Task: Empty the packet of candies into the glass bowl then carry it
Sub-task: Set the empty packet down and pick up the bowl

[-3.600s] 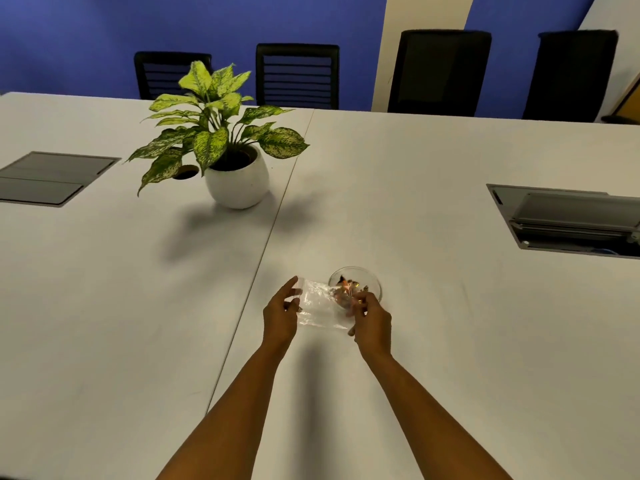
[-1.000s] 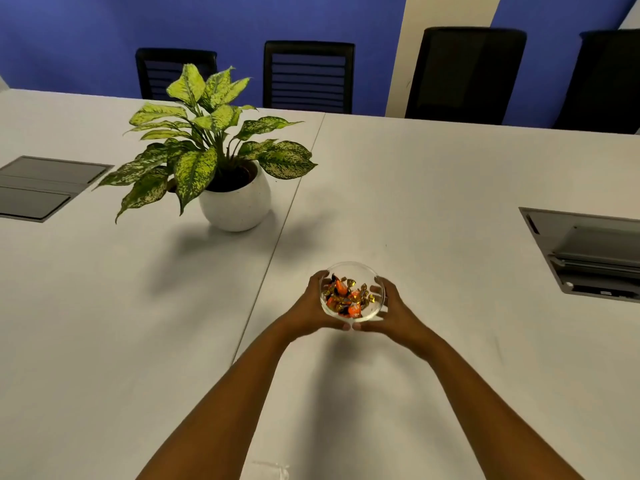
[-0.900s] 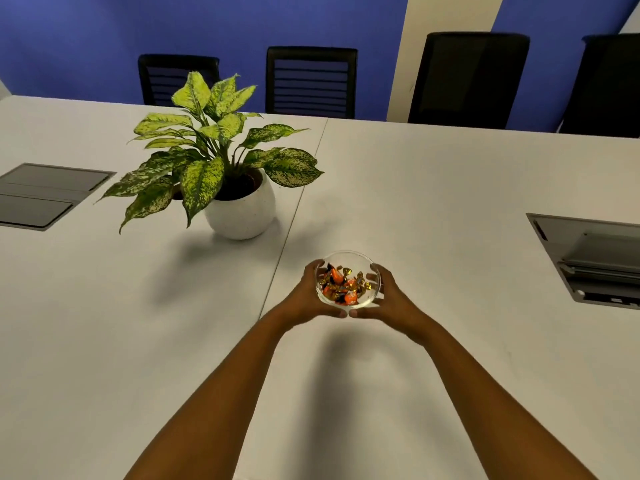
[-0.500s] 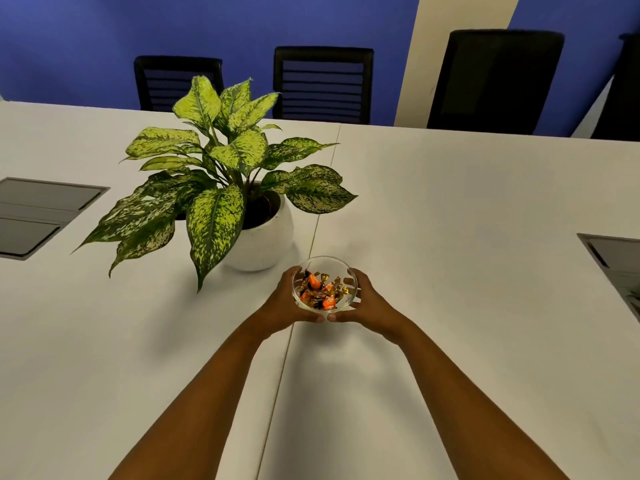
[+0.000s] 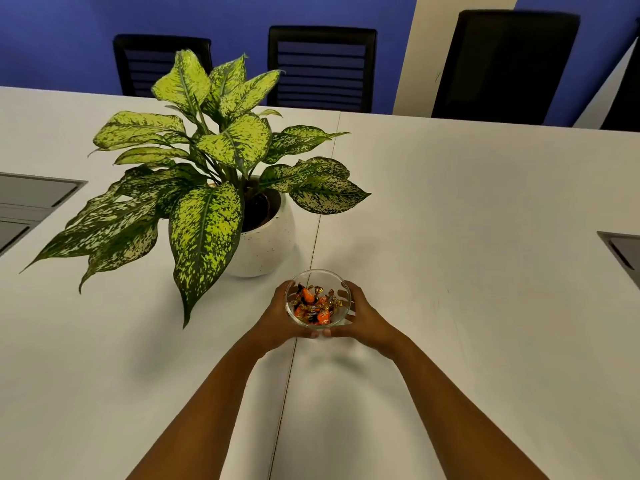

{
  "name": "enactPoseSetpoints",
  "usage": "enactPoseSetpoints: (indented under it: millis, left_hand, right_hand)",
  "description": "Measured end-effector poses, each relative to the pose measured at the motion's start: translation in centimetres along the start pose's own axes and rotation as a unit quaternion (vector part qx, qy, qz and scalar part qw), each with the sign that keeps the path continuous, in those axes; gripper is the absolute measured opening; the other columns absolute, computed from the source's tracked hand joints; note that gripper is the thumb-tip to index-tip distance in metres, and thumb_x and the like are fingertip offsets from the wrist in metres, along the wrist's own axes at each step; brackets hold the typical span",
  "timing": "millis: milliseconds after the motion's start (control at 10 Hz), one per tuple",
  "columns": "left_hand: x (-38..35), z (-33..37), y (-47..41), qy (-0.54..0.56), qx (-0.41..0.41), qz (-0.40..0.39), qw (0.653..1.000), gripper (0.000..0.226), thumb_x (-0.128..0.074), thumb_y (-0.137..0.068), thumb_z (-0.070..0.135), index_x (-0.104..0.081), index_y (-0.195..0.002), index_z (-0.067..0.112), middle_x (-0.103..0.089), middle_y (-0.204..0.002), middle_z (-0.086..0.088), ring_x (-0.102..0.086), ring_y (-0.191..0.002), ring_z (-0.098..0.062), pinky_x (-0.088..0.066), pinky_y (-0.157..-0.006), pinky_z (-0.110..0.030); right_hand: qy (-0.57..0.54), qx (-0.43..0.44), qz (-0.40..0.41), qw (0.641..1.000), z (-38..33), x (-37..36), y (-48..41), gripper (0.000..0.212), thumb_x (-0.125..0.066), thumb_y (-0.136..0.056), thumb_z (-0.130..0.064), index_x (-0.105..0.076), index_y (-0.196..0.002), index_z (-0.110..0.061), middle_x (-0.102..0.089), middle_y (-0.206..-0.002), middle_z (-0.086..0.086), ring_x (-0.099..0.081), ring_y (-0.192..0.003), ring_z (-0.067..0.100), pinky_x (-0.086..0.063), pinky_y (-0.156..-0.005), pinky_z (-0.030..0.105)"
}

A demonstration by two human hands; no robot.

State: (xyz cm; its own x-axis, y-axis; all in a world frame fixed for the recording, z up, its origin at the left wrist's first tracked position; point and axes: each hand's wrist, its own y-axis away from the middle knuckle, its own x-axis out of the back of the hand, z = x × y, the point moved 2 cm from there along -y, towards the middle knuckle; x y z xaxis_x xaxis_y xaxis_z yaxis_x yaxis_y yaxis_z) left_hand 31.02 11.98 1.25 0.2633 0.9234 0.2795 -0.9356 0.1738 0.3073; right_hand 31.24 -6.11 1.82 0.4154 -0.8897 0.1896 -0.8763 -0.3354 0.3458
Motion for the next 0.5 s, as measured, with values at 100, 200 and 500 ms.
enactPoseSetpoints:
  millis: [100, 200, 500]
  left_hand:
    - [0.1, 0.0, -0.1, -0.005, -0.004, -0.012, 1.0, 0.104, -0.082, -0.063, -0.004, -0.019, -0.144, 0.015, -0.034, -0.148, -0.009, -0.04, -0.122, -0.012, -0.048, -0.083, -0.011]
    - [0.2, -0.1, 0.0, -0.007, -0.004, -0.011, 1.0, 0.102, -0.081, -0.065, -0.004, -0.019, -0.144, 0.015, -0.031, -0.15, -0.008, -0.039, -0.122, -0.011, -0.048, -0.076, -0.004]
    - [-0.1, 0.1, 2.0, 0.015, 0.015, 0.041, 0.999, 0.109, -0.078, -0.065, -0.011, -0.011, -0.148, 0.01, -0.022, -0.155, -0.014, -0.029, -0.141, -0.029, -0.038, -0.103, -0.032]
  right_hand:
    - [0.002, 0.002, 0.0, 1.0, 0.0, -0.2, 0.0, 0.1, -0.08, -0.07, -0.003, -0.016, -0.145, -0.021, -0.031, -0.15, 0.005, -0.035, -0.133, 0.02, -0.037, -0.104, 0.028]
    - [0.004, -0.002, 0.002, 1.0, -0.1, -0.4, 0.1, 0.101, -0.08, -0.07, -0.004, -0.015, -0.146, -0.021, -0.028, -0.152, 0.006, -0.032, -0.137, 0.023, -0.035, -0.11, 0.033]
    - [0.016, -0.024, 0.041, 0.999, -0.4, -0.5, 1.7, 0.105, -0.079, -0.071, -0.007, -0.01, -0.149, -0.015, -0.024, -0.155, 0.01, -0.03, -0.14, 0.029, -0.034, -0.111, 0.037]
